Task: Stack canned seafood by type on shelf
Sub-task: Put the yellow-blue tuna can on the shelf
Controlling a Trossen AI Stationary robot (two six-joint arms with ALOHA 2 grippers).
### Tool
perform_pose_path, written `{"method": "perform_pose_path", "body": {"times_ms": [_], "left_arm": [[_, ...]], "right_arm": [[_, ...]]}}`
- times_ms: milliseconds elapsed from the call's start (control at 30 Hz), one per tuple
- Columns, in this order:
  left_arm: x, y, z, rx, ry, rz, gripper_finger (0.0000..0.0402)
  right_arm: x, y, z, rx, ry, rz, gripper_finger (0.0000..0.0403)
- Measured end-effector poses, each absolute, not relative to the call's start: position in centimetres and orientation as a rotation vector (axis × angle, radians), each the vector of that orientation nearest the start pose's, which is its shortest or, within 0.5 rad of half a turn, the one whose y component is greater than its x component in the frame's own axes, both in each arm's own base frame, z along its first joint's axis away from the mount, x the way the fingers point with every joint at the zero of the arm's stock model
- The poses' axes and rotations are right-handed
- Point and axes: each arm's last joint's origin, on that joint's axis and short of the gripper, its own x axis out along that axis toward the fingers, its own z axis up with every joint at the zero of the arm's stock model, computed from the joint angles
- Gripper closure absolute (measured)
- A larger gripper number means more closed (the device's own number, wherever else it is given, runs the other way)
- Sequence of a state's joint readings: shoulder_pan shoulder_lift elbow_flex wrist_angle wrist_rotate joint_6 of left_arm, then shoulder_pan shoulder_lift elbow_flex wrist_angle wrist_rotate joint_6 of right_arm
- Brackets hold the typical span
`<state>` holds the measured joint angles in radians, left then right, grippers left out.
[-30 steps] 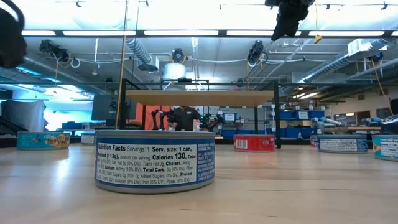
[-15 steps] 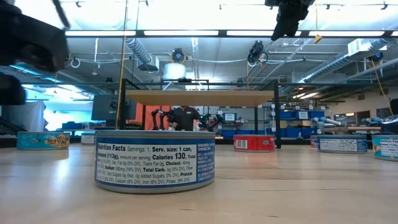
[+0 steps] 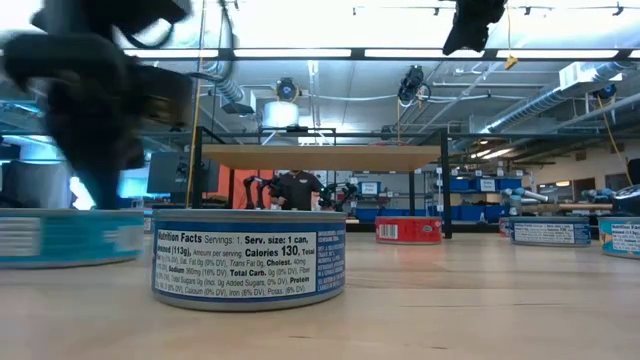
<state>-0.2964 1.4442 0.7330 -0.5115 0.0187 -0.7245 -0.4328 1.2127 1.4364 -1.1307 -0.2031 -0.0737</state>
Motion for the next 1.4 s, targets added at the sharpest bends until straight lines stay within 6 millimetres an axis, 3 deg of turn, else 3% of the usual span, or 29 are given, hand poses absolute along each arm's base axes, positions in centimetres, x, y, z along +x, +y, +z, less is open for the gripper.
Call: {"method": "perform_pose_path", "body": {"times_ms": [200, 400, 667, 867, 1067, 1267, 1400], "left_arm": [[24.8, -3.4, 16.2, -0.415, 1.158, 0.186, 0.0401], [26.2, -0.8, 16.1, -0.441, 1.037, 0.220, 0.0401], [28.6, -0.5, 15.3, -0.501, 0.910, 0.158, 0.0401], [29.5, -0.5, 18.1, -0.469, 0.900, 0.135, 0.0401], [28.2, 0.1, 20.9, -0.397, 0.876, 0.046, 0.0401], [25.3, 0.2, 20.0, -0.360, 0.889, -0.020, 0.0401], [23.5, 0.1, 19.5, -0.362, 0.828, -0.042, 0.0401]], "right_arm": [[18.6, -8.0, 39.4, 0.231, 0.834, -0.196, 0.0398], [18.1, -7.7, 39.8, 0.251, 0.814, -0.208, 0.0398], [18.2, -7.6, 39.9, 0.262, 0.801, -0.210, 0.0398], [18.8, -7.1, 40.2, 0.240, 0.757, -0.182, 0.0398], [19.6, -6.3, 40.7, 0.258, 0.690, -0.166, 0.0398], [21.8, -4.9, 40.2, 0.291, 0.682, -0.271, 0.0398], [24.8, -3.3, 39.1, 0.352, 0.678, -0.249, 0.0398]]}}
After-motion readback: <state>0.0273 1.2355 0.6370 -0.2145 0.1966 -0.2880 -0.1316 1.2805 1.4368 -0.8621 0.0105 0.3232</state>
